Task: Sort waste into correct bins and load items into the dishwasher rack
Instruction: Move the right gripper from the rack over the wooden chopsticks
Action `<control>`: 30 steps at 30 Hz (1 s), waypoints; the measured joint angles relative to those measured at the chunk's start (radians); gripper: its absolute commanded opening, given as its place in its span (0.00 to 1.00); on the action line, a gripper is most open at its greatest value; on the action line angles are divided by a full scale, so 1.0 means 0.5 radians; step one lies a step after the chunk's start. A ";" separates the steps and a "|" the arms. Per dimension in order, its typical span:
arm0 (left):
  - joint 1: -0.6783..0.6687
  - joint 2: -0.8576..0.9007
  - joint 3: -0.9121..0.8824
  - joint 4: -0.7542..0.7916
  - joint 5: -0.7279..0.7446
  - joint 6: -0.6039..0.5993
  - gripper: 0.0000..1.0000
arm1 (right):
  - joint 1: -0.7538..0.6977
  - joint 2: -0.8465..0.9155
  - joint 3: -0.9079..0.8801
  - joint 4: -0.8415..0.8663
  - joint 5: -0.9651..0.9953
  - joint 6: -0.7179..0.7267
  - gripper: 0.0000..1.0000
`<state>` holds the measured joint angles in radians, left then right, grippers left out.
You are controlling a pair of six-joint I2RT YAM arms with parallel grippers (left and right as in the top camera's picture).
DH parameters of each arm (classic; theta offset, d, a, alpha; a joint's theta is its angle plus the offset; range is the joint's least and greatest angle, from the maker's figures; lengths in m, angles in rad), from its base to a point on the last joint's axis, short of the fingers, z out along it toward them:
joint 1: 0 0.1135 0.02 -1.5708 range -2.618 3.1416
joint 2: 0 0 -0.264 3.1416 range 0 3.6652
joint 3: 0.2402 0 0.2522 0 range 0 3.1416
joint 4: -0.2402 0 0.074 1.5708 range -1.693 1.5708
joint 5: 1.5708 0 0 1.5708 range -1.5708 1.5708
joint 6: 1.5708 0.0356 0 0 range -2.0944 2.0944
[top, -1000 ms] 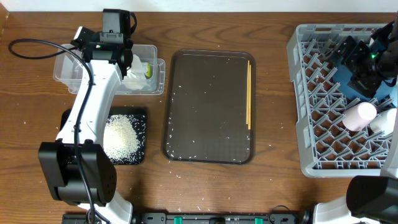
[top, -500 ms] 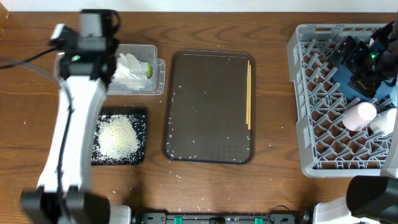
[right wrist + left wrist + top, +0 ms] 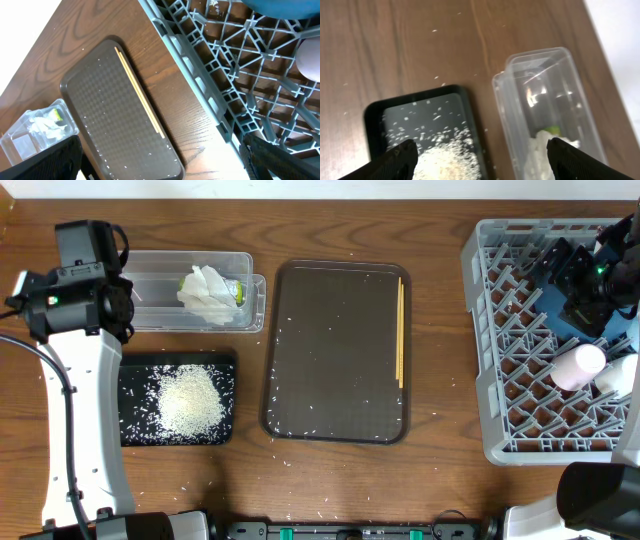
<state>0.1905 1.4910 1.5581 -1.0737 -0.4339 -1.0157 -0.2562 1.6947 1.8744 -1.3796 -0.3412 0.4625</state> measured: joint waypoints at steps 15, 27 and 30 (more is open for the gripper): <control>0.005 0.000 0.000 -0.030 0.001 0.000 0.87 | 0.000 0.000 0.000 0.043 -0.001 0.026 0.99; 0.005 0.000 0.000 -0.030 0.001 0.000 0.87 | 0.002 0.000 -0.001 -0.045 -0.131 0.093 0.99; 0.005 0.000 0.000 -0.031 0.001 0.000 0.87 | 0.056 0.000 -0.015 -0.060 -0.243 0.089 0.99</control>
<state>0.1928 1.4910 1.5581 -1.0889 -0.4335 -1.0157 -0.2279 1.6947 1.8668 -1.4094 -0.4625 0.5072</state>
